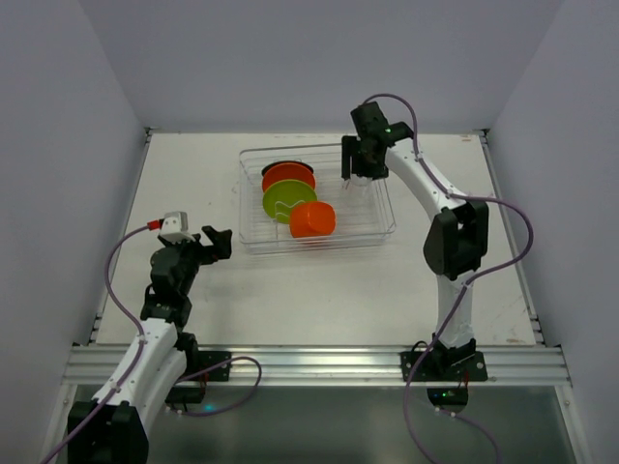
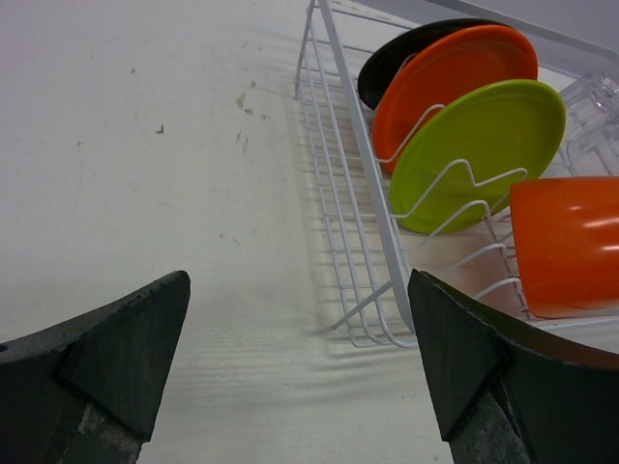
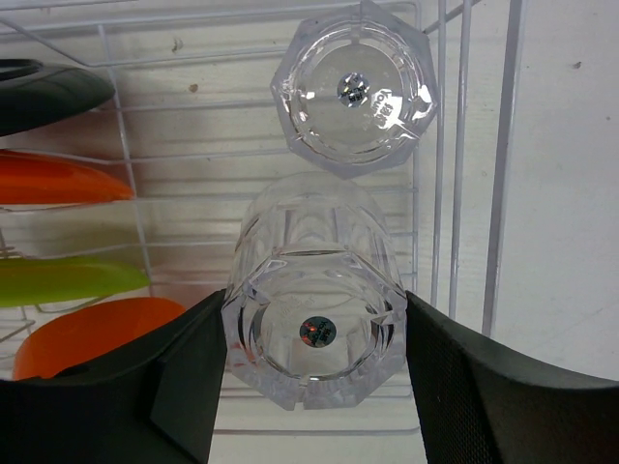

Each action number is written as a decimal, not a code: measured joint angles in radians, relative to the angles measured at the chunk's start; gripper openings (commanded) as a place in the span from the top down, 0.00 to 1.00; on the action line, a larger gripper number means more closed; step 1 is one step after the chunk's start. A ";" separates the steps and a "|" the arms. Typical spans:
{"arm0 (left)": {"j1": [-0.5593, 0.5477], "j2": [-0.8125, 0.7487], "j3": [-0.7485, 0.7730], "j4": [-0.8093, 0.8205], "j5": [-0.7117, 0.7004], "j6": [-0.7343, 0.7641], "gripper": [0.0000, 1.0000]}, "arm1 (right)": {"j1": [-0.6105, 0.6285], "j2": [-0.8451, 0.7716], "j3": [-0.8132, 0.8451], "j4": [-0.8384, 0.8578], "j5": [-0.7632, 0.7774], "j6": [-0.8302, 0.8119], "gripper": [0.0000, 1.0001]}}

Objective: Unload the mixed dishes from the dish rack

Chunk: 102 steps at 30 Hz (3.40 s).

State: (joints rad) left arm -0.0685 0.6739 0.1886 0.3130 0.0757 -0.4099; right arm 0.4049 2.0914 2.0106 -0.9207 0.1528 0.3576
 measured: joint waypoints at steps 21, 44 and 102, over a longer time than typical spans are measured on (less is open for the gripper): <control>0.000 -0.013 0.188 -0.065 0.177 -0.061 0.00 | 0.000 -0.484 -0.243 0.084 -0.198 -0.012 1.00; -0.006 0.041 0.301 0.222 0.801 -0.500 0.01 | 0.000 -0.988 -1.044 0.861 -0.786 0.145 1.00; -0.261 0.185 0.299 0.460 0.755 -0.706 1.00 | 0.160 -0.822 -1.141 1.485 -0.983 0.427 0.78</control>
State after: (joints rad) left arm -0.3290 0.8593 0.4873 0.7731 0.8307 -1.1156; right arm 0.5648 1.2690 0.8692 0.5640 -0.8299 0.7849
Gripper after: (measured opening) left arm 0.133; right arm 0.687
